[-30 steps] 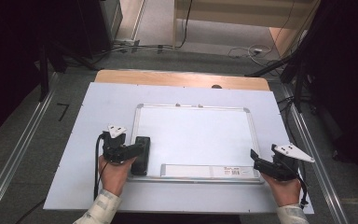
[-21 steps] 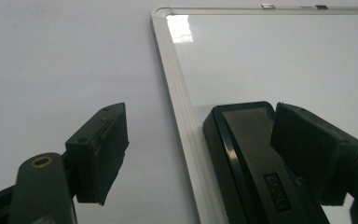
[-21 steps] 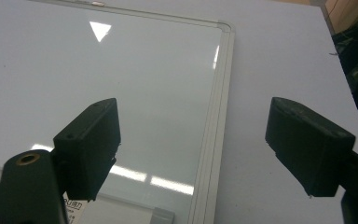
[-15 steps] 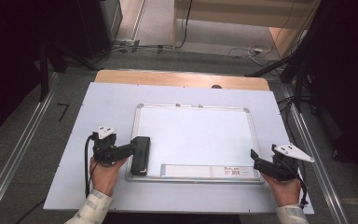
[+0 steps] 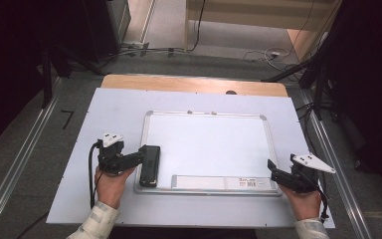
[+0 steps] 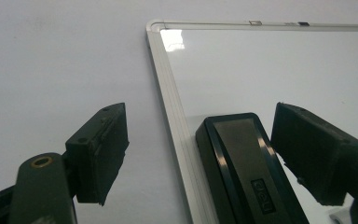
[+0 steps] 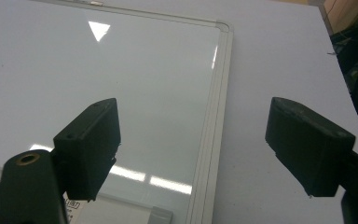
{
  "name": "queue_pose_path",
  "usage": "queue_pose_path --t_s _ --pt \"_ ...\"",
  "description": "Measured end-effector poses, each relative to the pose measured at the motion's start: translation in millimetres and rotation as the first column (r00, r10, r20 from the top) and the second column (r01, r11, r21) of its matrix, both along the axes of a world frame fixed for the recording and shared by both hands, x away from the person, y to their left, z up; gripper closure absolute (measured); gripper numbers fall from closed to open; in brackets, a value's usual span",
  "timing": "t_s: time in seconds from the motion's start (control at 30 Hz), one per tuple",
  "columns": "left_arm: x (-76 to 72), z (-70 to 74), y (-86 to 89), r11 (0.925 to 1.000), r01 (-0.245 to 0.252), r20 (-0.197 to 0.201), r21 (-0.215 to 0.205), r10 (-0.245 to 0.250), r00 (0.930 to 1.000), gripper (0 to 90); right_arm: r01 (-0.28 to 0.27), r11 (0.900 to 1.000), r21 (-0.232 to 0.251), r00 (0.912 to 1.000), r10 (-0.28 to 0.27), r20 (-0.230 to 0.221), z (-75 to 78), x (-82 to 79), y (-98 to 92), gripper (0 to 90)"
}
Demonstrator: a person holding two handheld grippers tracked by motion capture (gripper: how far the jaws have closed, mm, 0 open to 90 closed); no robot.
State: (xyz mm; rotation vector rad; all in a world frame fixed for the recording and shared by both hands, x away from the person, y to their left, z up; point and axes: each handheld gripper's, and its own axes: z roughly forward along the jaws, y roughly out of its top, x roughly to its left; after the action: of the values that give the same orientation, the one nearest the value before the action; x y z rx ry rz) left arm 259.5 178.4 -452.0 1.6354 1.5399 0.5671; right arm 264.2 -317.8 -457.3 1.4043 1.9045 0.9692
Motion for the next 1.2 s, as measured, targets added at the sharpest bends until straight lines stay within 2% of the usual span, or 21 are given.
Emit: queue_pose_path --t_s 0.3,0.7,1.2 --pt "0.0 3.2 8.1 1.0 -0.009 0.0 -0.004 0.009 1.0 19.3 0.001 1.0 -0.001 1.0 -0.001 -0.001 -0.2 0.0 0.3 16.6" --pt "-4.0 1.5 23.0 0.9995 -0.03 -0.007 0.011 0.03 0.9995 19.3 0.002 1.0 -0.004 1.0 -0.002 -0.003 -0.4 -0.1 0.6 16.6" --pt "-12.1 1.7 37.6 0.9988 -0.049 0.0 -0.002 0.049 0.9988 19.3 0.003 1.0 -0.005 1.0 -0.003 -0.001 -0.4 -0.5 0.3 16.6"
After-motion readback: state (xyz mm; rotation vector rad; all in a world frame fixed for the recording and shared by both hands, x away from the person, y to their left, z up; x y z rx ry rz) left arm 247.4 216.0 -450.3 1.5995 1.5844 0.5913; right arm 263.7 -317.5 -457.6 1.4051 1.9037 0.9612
